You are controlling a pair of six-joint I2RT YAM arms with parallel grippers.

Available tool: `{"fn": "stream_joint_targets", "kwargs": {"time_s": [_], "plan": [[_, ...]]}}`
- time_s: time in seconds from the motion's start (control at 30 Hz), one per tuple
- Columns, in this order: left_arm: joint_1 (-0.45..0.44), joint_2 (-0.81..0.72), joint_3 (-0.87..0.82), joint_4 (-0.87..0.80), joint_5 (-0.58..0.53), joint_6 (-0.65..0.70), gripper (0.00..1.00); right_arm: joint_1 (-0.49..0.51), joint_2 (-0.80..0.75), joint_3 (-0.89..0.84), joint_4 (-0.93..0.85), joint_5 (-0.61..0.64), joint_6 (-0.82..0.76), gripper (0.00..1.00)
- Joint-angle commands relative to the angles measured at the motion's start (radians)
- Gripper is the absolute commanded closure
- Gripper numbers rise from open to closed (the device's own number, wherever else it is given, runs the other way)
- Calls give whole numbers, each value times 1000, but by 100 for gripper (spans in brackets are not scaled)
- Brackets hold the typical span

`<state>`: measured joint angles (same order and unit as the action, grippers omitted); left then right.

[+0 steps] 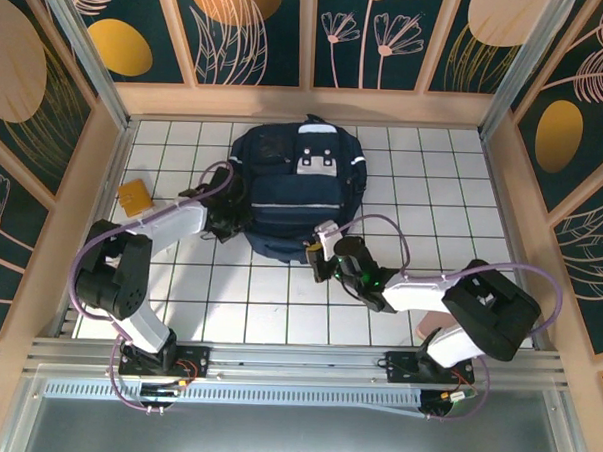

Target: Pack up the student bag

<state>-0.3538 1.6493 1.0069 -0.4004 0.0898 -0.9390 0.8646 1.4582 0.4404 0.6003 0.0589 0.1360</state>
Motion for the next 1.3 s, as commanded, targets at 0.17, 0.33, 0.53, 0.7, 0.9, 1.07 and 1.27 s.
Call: {"fn": "stream_joint_targets", "kwargs": {"time_s": [0.17,0.33,0.53,0.7,0.9,1.07,1.27], "plan": [[127,83,129,-56,91,401,60,-37,-18,-21,-59,-25,9,100],[-55,-35,124,-57,155,111,29,41,59,43,-7,-89,2,100],[-237,-101,-41,-33,39,-239,23,102,135,105,47,-102,19,100],[-287,-126,-136,8,-60,-398,24,135,173,128,61,-109,23,100],[-299,-214,-158,-134,-160,-517,24,139,176,135,61,-93,14,100],[-313,-301,-177,-259,-161,-641,22,137,184,153,39,-93,-12,100],[-321,-305,-159,-318,-199,-646,14,143,206,165,56,-112,-22,100]]}}
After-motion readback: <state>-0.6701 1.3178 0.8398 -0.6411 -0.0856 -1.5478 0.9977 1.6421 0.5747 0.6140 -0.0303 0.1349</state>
